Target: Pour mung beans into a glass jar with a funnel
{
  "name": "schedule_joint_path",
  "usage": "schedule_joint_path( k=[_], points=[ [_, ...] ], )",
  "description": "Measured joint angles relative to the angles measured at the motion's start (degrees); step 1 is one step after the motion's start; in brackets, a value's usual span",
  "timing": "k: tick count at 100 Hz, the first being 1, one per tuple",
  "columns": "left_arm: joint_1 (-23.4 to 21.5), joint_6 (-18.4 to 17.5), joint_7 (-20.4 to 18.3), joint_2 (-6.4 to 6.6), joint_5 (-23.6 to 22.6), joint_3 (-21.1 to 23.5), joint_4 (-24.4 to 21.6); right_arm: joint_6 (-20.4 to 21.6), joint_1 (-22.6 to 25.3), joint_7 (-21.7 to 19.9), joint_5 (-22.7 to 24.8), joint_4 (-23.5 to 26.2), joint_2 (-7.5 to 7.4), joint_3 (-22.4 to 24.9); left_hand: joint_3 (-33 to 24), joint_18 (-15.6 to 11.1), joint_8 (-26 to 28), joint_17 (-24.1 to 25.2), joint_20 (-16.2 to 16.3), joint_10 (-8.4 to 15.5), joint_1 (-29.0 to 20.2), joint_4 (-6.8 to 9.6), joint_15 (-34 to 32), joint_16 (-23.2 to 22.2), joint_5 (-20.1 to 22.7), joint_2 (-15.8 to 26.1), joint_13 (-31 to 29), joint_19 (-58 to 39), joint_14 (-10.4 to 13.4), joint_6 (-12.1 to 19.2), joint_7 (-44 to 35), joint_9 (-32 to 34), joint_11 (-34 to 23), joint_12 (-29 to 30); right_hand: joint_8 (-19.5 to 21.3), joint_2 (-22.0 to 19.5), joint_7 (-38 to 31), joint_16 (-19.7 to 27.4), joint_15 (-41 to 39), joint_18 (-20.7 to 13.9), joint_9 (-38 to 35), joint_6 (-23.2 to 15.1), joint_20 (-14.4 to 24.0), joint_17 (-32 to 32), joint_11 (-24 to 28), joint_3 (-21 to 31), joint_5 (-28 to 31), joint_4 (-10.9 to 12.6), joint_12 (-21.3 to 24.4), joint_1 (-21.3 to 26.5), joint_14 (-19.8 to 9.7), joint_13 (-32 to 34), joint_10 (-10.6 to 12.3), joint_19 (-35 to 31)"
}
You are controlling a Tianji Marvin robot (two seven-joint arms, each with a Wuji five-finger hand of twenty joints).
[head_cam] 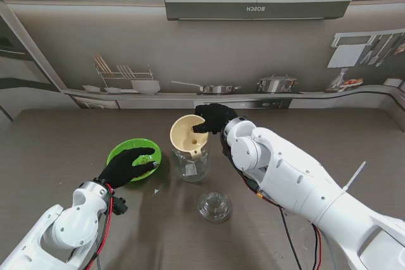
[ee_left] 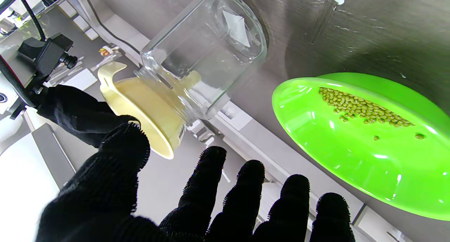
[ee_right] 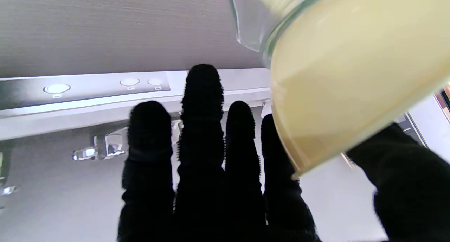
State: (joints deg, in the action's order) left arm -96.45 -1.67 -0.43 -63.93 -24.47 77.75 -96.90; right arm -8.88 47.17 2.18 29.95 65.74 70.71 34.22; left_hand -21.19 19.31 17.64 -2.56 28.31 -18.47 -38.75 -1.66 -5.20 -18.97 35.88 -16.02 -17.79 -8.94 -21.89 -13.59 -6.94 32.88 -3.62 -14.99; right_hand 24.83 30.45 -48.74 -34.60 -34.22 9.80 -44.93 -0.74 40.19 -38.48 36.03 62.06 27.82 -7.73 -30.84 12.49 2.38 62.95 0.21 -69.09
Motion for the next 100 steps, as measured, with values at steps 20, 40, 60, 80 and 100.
schedule_joint_path(
  k=[20, 40, 60, 80, 100],
  points=[
    [0.1, 0.0, 0.0, 0.03, -0.1, 0.0, 0.0, -0.6, 0.8, 0.4, 1.1, 0.5, -0.1, 1.1, 0.0, 0.0, 0.0, 0.0, 0.0, 0.0, 0.0, 0.0, 0.0, 0.0, 0.0, 0.0, 0.0, 0.0, 0.0, 0.0, 0.0, 0.0, 0.0, 0.0, 0.0, 0.0, 1.2, 2.9, 4.2, 2.4, 5.4, -0.1, -0.7, 2.9, -1.0, -2.3, -4.1, 0.0, 1.8, -0.7, 2.5, -4.5, 0.0, 3.0],
    [0.1, 0.0, 0.1, 0.04, -0.1, -0.1, 0.0, -1.3, 1.4, 0.2, 1.5, 1.7, -0.56, 1.9, 0.2, 0.0, 0.0, 0.0, 0.0, 0.0, 0.0, 0.0, 0.0, 0.0, 0.0, 0.0, 0.0, 0.0, 0.0, 0.0, 0.0, 0.0, 0.0, 0.0, 0.0, 0.0, 2.6, 6.7, 9.2, 5.0, 10.5, -0.8, -1.5, 6.3, -2.3, -6.5, -6.8, 0.5, 3.9, -1.5, 5.6, -10.7, 0.0, 7.5],
    [0.2, 0.0, 0.2, 0.04, -0.2, -0.2, 0.1, -1.9, 2.6, 0.2, 2.1, 3.7, -1.04, 3.9, 0.3, 0.0, 0.0, 0.0, 0.0, 0.0, 0.0, 0.0, 0.0, 0.0, 0.0, 0.0, 0.0, 0.0, 0.0, 0.0, 0.0, 0.0, 0.0, 0.0, 0.0, -0.8, 4.7, 9.9, 13.1, 6.4, 12.9, -1.5, -2.6, 9.1, -3.1, -9.3, -7.6, 1.1, 5.0, -1.5, 7.0, -14.4, 0.2, 11.4],
    [0.2, 0.0, 0.2, 0.04, -0.2, -0.2, 0.1, -4.8, 7.9, 1.9, 2.5, 10.3, -1.54, 9.8, 0.3, 0.0, 0.0, 0.0, 0.0, -0.2, 0.0, 0.0, 0.0, 0.0, -0.1, 0.0, 0.0, 0.0, 0.0, 0.0, 0.0, 0.0, 0.0, 0.0, 0.0, -0.8, 4.7, 10.5, 13.4, 6.4, 12.9, -1.5, -3.1, 10.2, -3.1, -9.3, -7.6, 1.1, 5.2, -1.5, 7.0, -14.4, 0.2, 12.8],
    [0.2, -0.1, 0.3, 0.03, -0.2, -0.2, 0.1, -3.2, 13.7, 4.7, 3.6, 14.5, -2.1, 14.0, 0.3, 0.0, 0.0, 0.0, 0.0, -0.2, 0.0, 0.0, 0.0, 0.0, -0.1, 0.0, 0.0, 0.0, 0.0, 0.0, 0.0, 0.0, 0.0, 0.0, 0.0, -0.8, 4.2, 10.7, 13.4, 6.5, 11.2, -2.3, -3.6, 10.5, -3.0, -9.3, -6.4, 1.1, 5.5, -1.5, 7.0, -14.4, 0.4, 12.8]
  ],
)
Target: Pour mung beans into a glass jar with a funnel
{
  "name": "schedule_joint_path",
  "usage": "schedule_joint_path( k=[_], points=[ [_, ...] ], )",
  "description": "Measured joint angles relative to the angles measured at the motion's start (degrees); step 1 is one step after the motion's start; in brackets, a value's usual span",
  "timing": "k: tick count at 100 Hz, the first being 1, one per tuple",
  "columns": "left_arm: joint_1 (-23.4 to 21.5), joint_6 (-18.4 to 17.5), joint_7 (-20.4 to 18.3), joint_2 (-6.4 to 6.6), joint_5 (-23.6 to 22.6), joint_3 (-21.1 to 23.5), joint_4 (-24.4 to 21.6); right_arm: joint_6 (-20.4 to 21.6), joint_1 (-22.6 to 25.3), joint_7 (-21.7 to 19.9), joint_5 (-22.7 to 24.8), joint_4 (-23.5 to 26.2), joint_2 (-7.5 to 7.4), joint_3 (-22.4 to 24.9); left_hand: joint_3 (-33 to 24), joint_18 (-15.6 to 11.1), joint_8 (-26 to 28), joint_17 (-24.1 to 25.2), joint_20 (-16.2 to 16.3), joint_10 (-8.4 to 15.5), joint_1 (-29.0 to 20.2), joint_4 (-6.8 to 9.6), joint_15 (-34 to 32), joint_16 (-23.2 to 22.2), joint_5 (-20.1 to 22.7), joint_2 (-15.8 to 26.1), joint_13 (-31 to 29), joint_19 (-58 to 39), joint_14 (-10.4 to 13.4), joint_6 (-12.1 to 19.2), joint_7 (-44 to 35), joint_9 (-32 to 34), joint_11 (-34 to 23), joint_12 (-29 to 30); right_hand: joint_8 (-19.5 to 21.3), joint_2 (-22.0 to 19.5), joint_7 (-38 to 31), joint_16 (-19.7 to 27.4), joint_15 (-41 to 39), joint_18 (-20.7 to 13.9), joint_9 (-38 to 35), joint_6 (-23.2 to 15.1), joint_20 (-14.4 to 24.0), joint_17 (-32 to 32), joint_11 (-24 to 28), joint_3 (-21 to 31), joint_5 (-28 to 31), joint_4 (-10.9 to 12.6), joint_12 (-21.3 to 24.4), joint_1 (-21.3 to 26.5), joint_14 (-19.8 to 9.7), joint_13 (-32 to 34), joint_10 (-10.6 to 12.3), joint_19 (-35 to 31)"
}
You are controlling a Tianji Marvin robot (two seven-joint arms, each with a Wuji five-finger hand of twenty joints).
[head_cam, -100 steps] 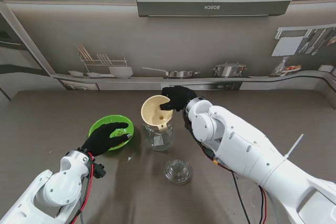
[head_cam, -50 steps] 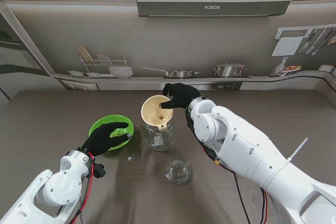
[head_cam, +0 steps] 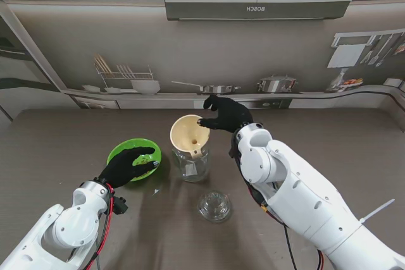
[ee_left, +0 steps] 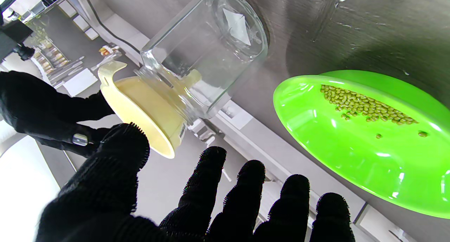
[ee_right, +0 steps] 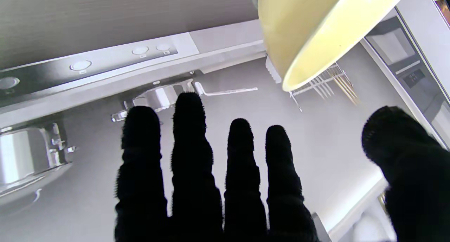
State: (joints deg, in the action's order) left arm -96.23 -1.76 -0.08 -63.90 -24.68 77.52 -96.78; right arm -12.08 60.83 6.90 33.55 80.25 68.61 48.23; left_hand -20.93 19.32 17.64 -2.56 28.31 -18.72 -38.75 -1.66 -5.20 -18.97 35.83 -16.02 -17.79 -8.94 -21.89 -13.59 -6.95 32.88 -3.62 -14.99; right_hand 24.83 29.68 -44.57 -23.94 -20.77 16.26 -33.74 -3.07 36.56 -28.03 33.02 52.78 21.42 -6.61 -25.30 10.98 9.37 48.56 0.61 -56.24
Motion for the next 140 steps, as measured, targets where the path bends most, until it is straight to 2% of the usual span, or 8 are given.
schedule_joint_path(
  k=[15, 33, 55, 63, 74, 84, 112, 140],
  points=[
    [0.0, 0.0, 0.1, 0.0, 0.0, -0.1, 0.0, 2.4, 5.8, 1.9, 1.5, 4.6, -0.74, 4.0, 0.0, 0.0, 0.0, 0.0, 0.0, 0.0, 0.0, 0.0, 0.0, 0.0, 0.0, 0.0, 0.0, 0.0, 0.0, 0.0, 0.0, 0.0, 0.0, 0.0, 0.0, 0.0, 0.8, 0.0, 0.5, 0.0, -1.3, -0.8, -0.1, 0.2, -0.6, 0.0, 1.8, 0.0, 0.2, 0.0, 0.0, 0.0, 0.2, 0.1],
    [0.2, 0.0, 0.1, 0.0, 0.0, -0.3, 0.1, 7.9, 11.4, 4.0, 2.3, 7.5, -1.35, 7.4, 0.0, 0.0, 0.0, 0.0, 0.0, 0.0, 0.0, 0.0, 0.0, 0.0, 0.0, 0.0, 0.0, 0.0, 0.0, 0.0, 0.0, 0.0, 0.0, 0.0, 0.0, 1.5, 1.7, 0.6, 1.4, 0.0, -1.3, -2.1, -0.1, 0.6, -1.2, 0.0, 2.5, 0.0, 0.2, 0.0, 0.0, 0.0, 0.3, 0.6],
    [0.7, -0.1, 0.0, 0.01, 0.0, -0.9, 0.5, 13.7, 17.4, 2.7, 2.7, 11.3, -2.6, 11.5, 0.0, 0.0, 0.0, 0.0, 0.0, 0.0, 0.0, 0.0, 0.0, 0.0, -0.1, 0.0, 0.0, 0.0, 0.0, 0.0, 0.0, 0.0, 0.0, 0.0, 0.7, 5.2, 2.2, 0.6, 2.5, 0.9, -1.3, -3.4, -0.1, 0.9, -2.6, 0.0, 2.5, 0.0, 0.3, 0.1, 0.9, -1.0, 0.5, 1.4],
    [0.8, -0.1, 0.0, 0.01, 0.0, -1.1, 0.6, 14.6, 18.7, 3.0, 2.8, 11.8, -2.91, 12.0, 0.0, 0.0, 0.0, 0.0, 0.0, 0.0, 0.0, 0.0, 0.0, 0.0, -0.1, 0.0, 0.0, 0.0, 0.0, 0.0, 0.0, 0.0, 0.0, 0.0, 3.7, 8.0, 0.8, 0.5, 1.7, 1.3, -1.5, -4.1, -0.1, 0.6, -0.3, 1.2, 3.4, 0.0, -2.9, 0.2, 1.0, -1.0, 1.0, 1.4],
    [1.0, 0.0, -0.1, 0.04, 0.0, -1.4, 0.7, 15.2, 20.3, 8.1, 4.2, 11.8, -2.88, 12.2, 0.0, 0.0, 0.0, 0.0, 0.0, 0.0, 0.0, 0.0, 0.0, 0.0, -0.1, 0.0, 0.0, 0.0, 0.0, 0.0, 0.0, 0.0, 0.0, 0.0, 8.2, 12.1, -5.7, -6.0, -7.6, 1.3, -7.5, -4.6, 2.7, -2.9, 7.2, 7.7, 6.2, 0.0, -10.1, 1.9, -1.2, 5.0, 2.2, -0.4],
    [1.2, 0.1, -0.3, 0.06, 0.0, -1.7, 0.8, 15.3, 21.2, 10.6, 4.4, 11.8, -2.57, 12.2, 0.0, 0.0, 0.0, 0.0, 0.0, 0.0, 0.0, 0.0, 0.0, 0.0, -0.1, 0.0, 0.0, 0.0, 0.0, 0.0, 0.0, 0.0, 0.0, 0.0, 9.4, 12.3, -8.0, -8.8, -12.4, 1.3, -10.1, -4.8, 3.5, -3.8, 9.7, 9.6, 7.4, 0.0, -13.1, 2.4, -2.3, 7.0, 2.4, -1.8],
    [1.7, 0.1, -0.4, 0.07, 0.0, -2.3, 1.2, 15.6, 23.6, 11.0, 6.2, 12.6, -2.42, 12.9, 0.0, 0.0, 0.0, 0.0, 0.0, 0.0, 0.0, 0.0, 0.0, 0.0, -0.1, 0.0, 0.0, 0.0, 0.0, 0.0, 0.0, 0.0, 0.0, 0.0, 9.4, 12.3, -9.1, -9.2, -12.7, 1.3, -14.3, -5.1, 3.5, -4.4, 9.8, 10.2, 11.0, 0.0, -13.5, 3.1, -2.9, 7.7, 2.9, -1.9],
    [3.1, 0.4, 2.2, -0.2, -0.5, -3.3, 2.9, 17.2, 24.4, 13.9, 4.2, 11.2, -1.85, 12.7, 0.0, 0.0, 0.0, 0.0, 0.0, 0.0, 0.0, 0.0, 0.0, 0.0, -0.1, 0.0, 0.0, 0.0, 0.0, 0.0, 0.0, 0.0, 0.0, 0.0, 9.2, 12.2, -6.5, -7.3, -7.9, 1.3, -14.4, -5.0, 3.5, -4.4, 4.6, 10.1, 11.0, 0.0, -11.5, 3.1, -2.9, 7.7, 2.7, -1.9]
  ],
)
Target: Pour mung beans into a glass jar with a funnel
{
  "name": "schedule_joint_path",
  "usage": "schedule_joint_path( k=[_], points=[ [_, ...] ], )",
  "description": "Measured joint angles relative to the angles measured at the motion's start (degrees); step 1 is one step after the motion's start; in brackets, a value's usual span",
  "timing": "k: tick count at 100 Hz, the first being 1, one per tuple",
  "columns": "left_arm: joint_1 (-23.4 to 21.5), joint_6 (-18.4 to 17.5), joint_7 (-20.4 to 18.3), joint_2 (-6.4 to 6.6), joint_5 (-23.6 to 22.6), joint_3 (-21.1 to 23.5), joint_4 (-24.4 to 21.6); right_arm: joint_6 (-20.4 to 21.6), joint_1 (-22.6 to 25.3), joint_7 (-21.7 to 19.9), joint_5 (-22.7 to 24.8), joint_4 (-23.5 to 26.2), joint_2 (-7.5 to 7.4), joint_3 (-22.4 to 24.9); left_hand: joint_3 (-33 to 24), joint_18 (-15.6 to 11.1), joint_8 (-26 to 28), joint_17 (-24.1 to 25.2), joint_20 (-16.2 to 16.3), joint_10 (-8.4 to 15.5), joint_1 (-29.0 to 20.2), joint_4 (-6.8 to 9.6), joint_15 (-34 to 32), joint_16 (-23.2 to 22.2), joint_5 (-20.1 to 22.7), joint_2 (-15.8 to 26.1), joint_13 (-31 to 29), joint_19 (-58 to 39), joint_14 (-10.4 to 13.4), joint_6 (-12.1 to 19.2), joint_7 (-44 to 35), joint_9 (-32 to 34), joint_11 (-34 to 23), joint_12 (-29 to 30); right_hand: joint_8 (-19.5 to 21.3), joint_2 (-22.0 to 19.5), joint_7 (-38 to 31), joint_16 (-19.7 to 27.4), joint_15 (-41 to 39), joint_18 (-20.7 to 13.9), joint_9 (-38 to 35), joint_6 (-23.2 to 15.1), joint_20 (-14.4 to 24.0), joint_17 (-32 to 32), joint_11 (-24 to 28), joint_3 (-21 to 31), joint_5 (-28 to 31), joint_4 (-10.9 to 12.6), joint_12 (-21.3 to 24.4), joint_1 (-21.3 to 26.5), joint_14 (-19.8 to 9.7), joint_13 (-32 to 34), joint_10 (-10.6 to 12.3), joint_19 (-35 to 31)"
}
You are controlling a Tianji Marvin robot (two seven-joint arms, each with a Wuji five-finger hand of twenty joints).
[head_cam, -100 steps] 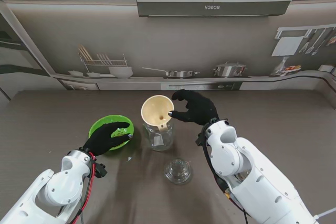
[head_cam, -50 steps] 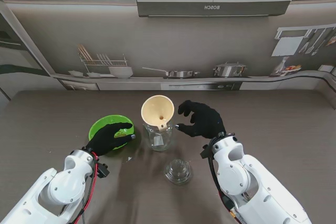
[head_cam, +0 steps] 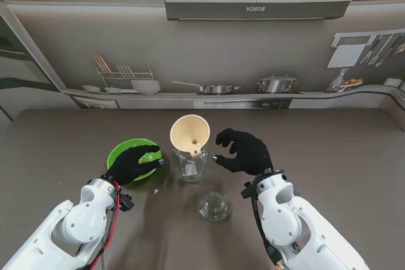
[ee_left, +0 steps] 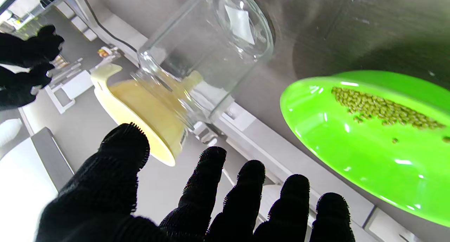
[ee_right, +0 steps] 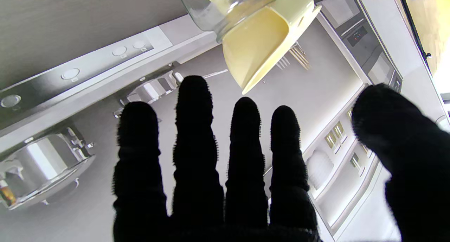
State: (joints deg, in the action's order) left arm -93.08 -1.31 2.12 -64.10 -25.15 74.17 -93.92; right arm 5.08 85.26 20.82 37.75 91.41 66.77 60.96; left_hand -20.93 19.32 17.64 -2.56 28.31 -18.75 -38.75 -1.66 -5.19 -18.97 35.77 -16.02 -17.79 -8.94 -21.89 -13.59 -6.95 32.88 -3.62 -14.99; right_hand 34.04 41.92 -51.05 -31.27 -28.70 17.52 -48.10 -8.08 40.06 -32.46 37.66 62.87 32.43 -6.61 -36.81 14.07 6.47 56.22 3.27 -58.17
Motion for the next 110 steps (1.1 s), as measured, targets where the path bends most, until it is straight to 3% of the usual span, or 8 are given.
schedule_joint_path(
  k=[18, 39, 57, 67, 85, 110],
  points=[
    [0.5, 1.2, -0.3, -0.22, -1.7, 0.8, 0.5, 1.0, 0.6, -1.1, 0.0, -0.3, -0.03, 0.5, -0.4, 0.0, 0.0, 0.0, 0.0, 0.0, 0.0, 0.0, 0.0, 0.0, -0.1, 0.0, 0.0, 0.0, 0.0, 0.0, 0.0, 0.0, 0.0, 0.0, -0.6, -0.1, 1.6, 0.2, 0.6, 0.0, 0.0, 0.1, 0.0, 0.3, -0.9, -0.4, 0.0, 0.0, 0.9, 0.0, 0.0, 0.0, -0.3, 0.0],
    [3.0, 1.7, -3.4, 0.07, -3.1, 2.2, 3.0, 1.4, 1.2, -0.8, 0.0, -0.1, -0.05, 0.7, -1.5, 0.0, -0.1, -1.4, 0.1, 0.9, -0.6, 0.0, 0.0, 0.0, -1.5, 0.0, 0.0, 0.0, 0.0, 1.7, 0.4, 0.0, 0.0, 0.0, -0.7, -0.7, 1.7, 0.2, 1.2, 0.0, 0.0, 0.1, 0.0, 0.4, -1.4, -0.7, 0.0, 0.0, 1.5, 0.0, 0.0, 0.0, -0.4, 0.0],
    [7.3, 1.6, -4.7, 0.45, -3.7, 2.5, 8.0, 1.7, 1.3, -0.8, -0.1, -0.1, -0.06, 0.7, -3.7, 0.0, -0.5, -2.3, 0.6, 2.2, -1.2, 0.0, 0.0, 0.0, -2.2, 0.0, 0.0, 0.0, 0.2, 6.4, 0.5, -0.6, 0.0, 0.0, -0.8, -0.9, 2.3, 0.3, 1.2, 0.0, 0.0, 0.2, 0.0, 0.4, -1.5, -0.8, 0.6, 0.0, 1.7, 0.0, 0.0, 0.0, -0.4, 0.0],
    [10.4, 1.4, -4.9, 0.58, -3.6, 2.0, 12.0, 1.8, 1.3, -0.8, -0.5, -0.1, -0.06, 0.7, -7.1, 0.0, -1.1, -2.3, 0.7, 2.9, -2.2, 0.0, 0.0, 0.0, -2.9, -1.8, 0.0, -0.1, 0.8, 7.0, 0.5, -0.7, 0.0, 0.0, -0.8, -0.9, 2.3, 0.3, 1.2, 0.0, 0.0, 0.2, 0.0, 0.5, -1.5, -0.8, 0.6, 0.0, 2.3, 0.0, 0.0, 0.0, -0.4, 0.0],
    [14.0, 1.2, -5.9, 1.08, -4.4, 0.6, 16.0, 2.1, 1.1, -1.6, -1.5, -0.4, -0.06, 0.6, -8.7, -1.3, -1.5, -2.3, 0.7, 4.0, -1.7, 0.0, 0.0, 0.0, -5.1, -2.9, 0.0, -0.1, 2.2, 6.9, 1.1, -2.1, 0.7, 0.1, -1.2, -0.9, 2.3, 0.3, 1.3, 0.0, 0.0, 0.3, 0.0, 0.5, -1.5, -0.8, 0.6, 0.0, 2.3, 0.0, 0.0, 0.0, -0.5, 0.0],
    [19.8, 0.3, -7.9, 1.65, -6.2, -2.4, 22.2, 2.1, 1.1, -2.3, -2.1, -0.5, -0.07, 0.7, -13.0, -3.3, -2.2, -2.3, 0.7, 5.5, -1.6, 0.0, 0.0, 0.0, -7.8, -5.5, 1.3, -0.1, 3.7, 4.1, 1.7, -4.4, 0.0, 0.1, -1.2, -0.9, 2.4, 0.3, 1.3, 0.0, 0.0, 0.7, 0.0, 0.5, -1.5, -0.8, 0.6, 0.0, 2.3, 0.0, 0.0, 0.0, -0.7, 0.0]
  ],
)
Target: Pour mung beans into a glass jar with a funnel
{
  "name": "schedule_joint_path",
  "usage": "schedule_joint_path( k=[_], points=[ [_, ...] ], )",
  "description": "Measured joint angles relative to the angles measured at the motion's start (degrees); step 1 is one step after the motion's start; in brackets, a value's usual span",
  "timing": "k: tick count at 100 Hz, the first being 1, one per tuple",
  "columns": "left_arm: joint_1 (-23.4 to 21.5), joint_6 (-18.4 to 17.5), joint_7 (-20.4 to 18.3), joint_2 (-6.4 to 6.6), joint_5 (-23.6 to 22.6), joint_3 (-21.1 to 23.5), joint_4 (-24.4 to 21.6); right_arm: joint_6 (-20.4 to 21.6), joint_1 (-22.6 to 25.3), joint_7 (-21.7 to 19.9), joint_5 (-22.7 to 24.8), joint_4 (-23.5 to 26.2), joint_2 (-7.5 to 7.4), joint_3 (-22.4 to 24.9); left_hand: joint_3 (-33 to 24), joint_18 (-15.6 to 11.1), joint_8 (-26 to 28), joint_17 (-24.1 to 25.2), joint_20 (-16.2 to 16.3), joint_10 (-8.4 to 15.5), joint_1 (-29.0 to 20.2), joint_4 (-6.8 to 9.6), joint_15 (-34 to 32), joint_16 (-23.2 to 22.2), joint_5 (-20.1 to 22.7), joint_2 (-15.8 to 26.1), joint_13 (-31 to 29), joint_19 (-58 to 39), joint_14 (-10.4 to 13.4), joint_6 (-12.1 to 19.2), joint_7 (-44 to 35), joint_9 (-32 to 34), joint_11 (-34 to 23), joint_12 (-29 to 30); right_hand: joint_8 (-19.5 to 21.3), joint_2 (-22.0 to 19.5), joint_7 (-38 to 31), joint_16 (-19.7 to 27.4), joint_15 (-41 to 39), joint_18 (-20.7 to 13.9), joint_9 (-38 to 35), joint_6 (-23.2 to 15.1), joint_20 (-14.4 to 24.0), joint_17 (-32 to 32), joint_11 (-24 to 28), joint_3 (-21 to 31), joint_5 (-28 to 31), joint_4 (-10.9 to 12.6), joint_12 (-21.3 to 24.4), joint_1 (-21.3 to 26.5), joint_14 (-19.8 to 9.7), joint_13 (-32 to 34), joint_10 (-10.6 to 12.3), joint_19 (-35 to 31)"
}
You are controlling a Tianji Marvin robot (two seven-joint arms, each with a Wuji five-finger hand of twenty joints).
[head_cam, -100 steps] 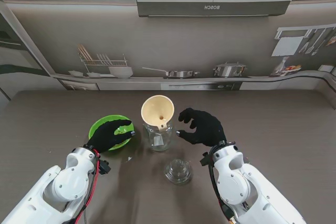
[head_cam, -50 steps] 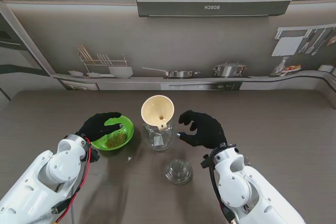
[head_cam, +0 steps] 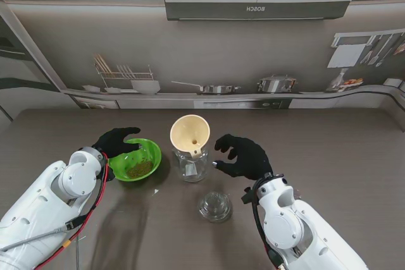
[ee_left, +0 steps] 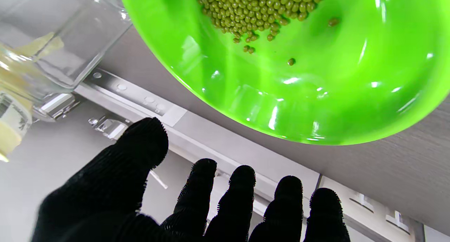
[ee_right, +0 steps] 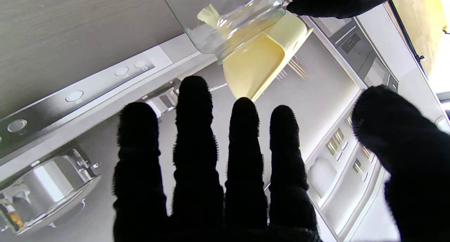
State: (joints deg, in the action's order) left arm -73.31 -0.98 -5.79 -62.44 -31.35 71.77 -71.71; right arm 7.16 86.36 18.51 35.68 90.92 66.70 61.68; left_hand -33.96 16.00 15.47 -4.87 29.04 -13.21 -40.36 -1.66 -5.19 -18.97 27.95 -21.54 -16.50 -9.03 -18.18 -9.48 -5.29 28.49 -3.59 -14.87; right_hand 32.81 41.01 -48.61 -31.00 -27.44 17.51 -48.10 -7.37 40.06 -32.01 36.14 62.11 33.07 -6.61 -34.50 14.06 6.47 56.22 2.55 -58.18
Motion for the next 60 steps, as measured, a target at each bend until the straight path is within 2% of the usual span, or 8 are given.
schedule_joint_path(
  k=[26, 32, 60],
  points=[
    [4.1, 0.5, -0.8, 0.28, -0.5, -3.2, 4.0, 0.0, 0.0, -0.5, -0.7, 0.0, 0.0, 0.3, -2.4, -0.9, 0.0, 0.0, 0.0, 0.5, 0.2, 0.0, 0.0, 0.0, -0.8, -1.0, 0.6, 0.0, 0.8, -0.6, 0.5, -0.7, -0.1, 0.0, 0.0, 0.0, 0.0, 0.0, 0.0, 0.0, 0.0, 0.1, 0.0, 0.0, 0.0, -0.3, 0.0, 0.0, 0.0, 0.0, 0.0, 0.0, -0.2, 0.0],
    [4.9, 0.8, -1.1, 0.28, -0.5, -3.8, 4.9, 0.0, 0.0, -0.7, -0.9, 0.0, -0.01, 0.3, -3.1, -0.9, 0.1, 0.0, 0.0, 0.5, 0.1, 0.0, 0.0, 0.0, -0.8, -2.7, 0.6, 0.0, 0.8, -0.6, 0.4, -0.7, -0.1, 0.0, 0.0, 0.0, 0.0, 0.0, 0.0, 0.0, 0.0, 0.1, 0.0, 0.0, 0.0, -0.3, 0.0, 0.0, 0.0, 0.0, 0.0, 0.0, -0.2, 0.0],
    [8.9, 2.1, -1.5, 0.11, 0.7, -7.0, 10.7, 0.0, 0.1, -1.4, -1.3, 0.0, -0.07, 0.4, -4.8, -1.6, 1.6, 0.0, 0.0, 0.5, 0.1, -0.01, 0.0, 0.0, -0.8, -2.7, 0.6, 0.0, 0.8, -0.6, -0.7, -0.7, -0.1, 0.0, 0.0, -0.6, 0.3, 0.0, 0.0, 0.0, 0.0, 0.1, 0.0, 0.1, 0.0, -0.6, 0.0, 0.0, 0.0, 0.0, 0.0, 0.0, -0.3, 0.0]
  ],
)
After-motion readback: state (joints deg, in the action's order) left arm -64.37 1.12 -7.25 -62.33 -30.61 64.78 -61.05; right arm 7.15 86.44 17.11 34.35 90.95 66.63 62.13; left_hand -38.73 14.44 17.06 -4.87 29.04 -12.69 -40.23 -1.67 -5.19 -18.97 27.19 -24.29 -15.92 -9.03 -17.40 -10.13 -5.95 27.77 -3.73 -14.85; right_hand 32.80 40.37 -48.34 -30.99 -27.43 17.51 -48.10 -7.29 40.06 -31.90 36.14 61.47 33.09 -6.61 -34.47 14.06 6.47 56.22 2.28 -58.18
